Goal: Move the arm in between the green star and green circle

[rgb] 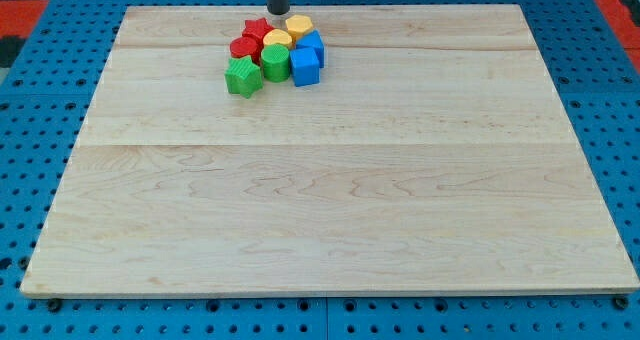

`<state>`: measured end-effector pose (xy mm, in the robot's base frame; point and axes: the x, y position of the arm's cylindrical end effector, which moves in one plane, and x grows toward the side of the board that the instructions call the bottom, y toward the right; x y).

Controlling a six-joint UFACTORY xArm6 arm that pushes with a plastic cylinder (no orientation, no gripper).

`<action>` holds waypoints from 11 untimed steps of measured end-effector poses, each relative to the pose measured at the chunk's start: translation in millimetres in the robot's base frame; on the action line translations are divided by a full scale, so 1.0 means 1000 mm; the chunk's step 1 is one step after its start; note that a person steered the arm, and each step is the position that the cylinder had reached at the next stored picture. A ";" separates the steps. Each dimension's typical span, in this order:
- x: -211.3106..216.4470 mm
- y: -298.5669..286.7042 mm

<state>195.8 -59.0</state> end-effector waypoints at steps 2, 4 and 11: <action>0.011 0.020; 0.014 0.021; 0.048 0.139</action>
